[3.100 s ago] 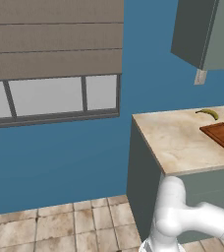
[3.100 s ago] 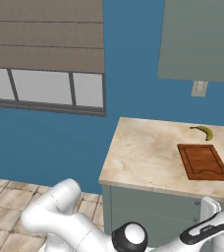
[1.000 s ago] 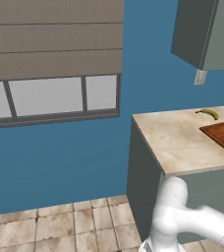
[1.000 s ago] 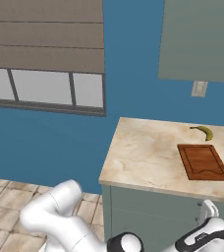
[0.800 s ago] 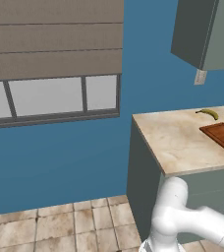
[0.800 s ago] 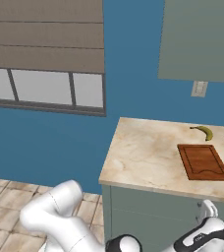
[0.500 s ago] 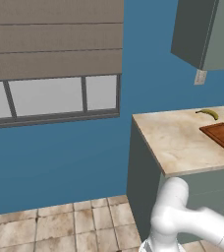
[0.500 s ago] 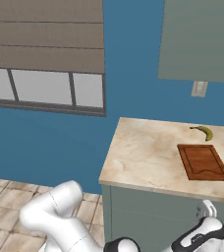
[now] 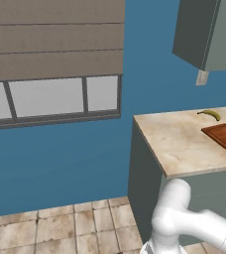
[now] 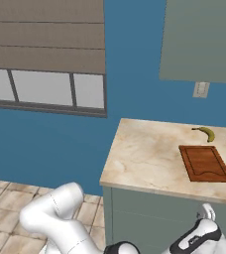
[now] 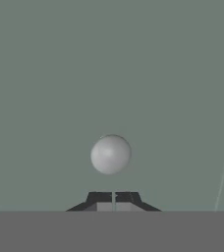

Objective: Open the drawer on the right and place the cutting tools on the cutting board.

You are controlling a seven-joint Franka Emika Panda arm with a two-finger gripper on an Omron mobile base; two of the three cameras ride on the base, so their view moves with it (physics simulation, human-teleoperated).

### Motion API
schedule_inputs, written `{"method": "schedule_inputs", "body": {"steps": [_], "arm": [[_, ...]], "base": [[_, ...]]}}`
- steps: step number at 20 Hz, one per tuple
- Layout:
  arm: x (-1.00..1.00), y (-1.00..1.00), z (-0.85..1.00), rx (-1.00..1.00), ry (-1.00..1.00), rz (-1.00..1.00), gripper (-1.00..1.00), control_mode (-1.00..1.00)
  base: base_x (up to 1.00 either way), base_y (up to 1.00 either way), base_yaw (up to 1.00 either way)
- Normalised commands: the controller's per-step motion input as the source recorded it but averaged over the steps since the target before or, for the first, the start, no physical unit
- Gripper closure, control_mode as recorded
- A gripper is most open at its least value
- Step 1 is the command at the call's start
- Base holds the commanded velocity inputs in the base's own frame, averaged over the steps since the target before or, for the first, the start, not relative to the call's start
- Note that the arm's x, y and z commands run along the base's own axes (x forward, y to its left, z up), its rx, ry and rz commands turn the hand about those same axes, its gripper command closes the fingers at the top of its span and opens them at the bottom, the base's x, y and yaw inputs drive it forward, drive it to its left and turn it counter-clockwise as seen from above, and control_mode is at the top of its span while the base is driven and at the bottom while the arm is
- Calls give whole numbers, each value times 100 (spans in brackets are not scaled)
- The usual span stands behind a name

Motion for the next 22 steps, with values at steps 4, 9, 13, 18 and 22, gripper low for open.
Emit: {"method": "schedule_inputs", "body": {"steps": [4, 9, 13, 18, 22], "arm": [[0, 0, -59, 6, 0, -4, 100, -100], [0, -6, -45, 6, -2, -6, 100, -100], [6, -21, -14, 9, -7, -9, 100, -100], [0, -26, -1, 13, -11, -8, 100, -100], [0, -23, 0, 14, -11, -6, 100, -100]], "base": [[0, 0, 0], [0, 0, 0], [0, 0, 0], [0, 0, 0], [0, 0, 0]]}}
